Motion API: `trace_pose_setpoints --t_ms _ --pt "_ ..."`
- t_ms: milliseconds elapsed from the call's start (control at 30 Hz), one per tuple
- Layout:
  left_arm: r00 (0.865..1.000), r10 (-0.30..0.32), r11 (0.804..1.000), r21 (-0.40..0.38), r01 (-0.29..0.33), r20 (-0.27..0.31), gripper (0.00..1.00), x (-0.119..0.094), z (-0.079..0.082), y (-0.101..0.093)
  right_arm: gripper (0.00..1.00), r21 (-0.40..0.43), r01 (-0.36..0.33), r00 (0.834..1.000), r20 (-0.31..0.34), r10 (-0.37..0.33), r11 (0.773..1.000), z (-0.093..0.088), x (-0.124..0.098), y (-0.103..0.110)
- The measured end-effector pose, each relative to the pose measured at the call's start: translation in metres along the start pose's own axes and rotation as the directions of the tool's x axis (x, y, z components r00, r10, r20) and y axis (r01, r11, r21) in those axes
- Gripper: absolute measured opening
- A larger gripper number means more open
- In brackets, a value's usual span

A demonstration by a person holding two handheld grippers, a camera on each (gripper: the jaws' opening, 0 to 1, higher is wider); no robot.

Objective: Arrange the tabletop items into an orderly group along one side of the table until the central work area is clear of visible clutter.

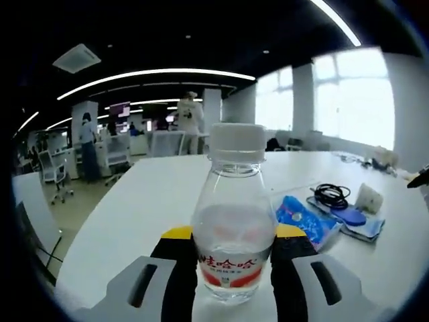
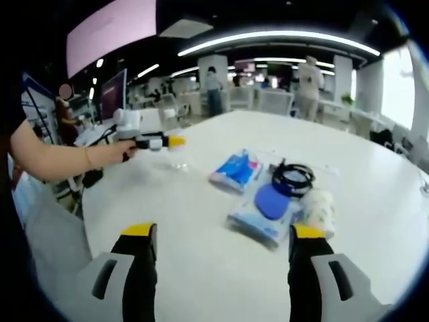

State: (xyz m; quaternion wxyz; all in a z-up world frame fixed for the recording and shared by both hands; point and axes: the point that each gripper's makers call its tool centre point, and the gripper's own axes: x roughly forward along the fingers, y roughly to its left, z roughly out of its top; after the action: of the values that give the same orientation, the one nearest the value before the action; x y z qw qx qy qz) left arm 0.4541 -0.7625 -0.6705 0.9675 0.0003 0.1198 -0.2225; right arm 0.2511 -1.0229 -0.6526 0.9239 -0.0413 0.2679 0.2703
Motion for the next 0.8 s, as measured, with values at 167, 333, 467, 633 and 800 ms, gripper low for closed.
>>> trace_pose_setpoints --t_ms 167,333,467,633,800 --pt "0.997 0.081 0.996 -0.028 -0.081 -0.003 0.39 0.003 0.001 0.007 0.78 0.004 -0.004 1.0 0.003 0.004 1.0 0.0 0.001 0.001" --pt "0.989 0.146 0.989 -0.035 -0.146 -0.003 0.39 0.003 0.002 0.011 0.78 0.002 -0.003 1.0 -0.001 0.003 1.0 -0.001 0.001 0.0" --pt "0.978 0.209 0.977 -0.05 -0.208 0.003 0.38 0.0 0.005 0.017 0.78 0.003 0.0 1.0 -0.004 0.0 1.0 -0.002 -0.001 -0.002" --pt "0.959 0.285 0.958 -0.043 -0.285 0.006 0.38 0.001 0.011 0.027 0.78 0.003 0.001 1.0 -0.008 -0.001 1.0 -0.004 -0.002 -0.002" --pt "0.954 0.301 0.953 -0.039 -0.3 0.012 0.38 0.005 0.016 0.027 0.78 0.001 -0.001 1.0 -0.013 0.001 1.0 -0.005 -0.001 -0.002"
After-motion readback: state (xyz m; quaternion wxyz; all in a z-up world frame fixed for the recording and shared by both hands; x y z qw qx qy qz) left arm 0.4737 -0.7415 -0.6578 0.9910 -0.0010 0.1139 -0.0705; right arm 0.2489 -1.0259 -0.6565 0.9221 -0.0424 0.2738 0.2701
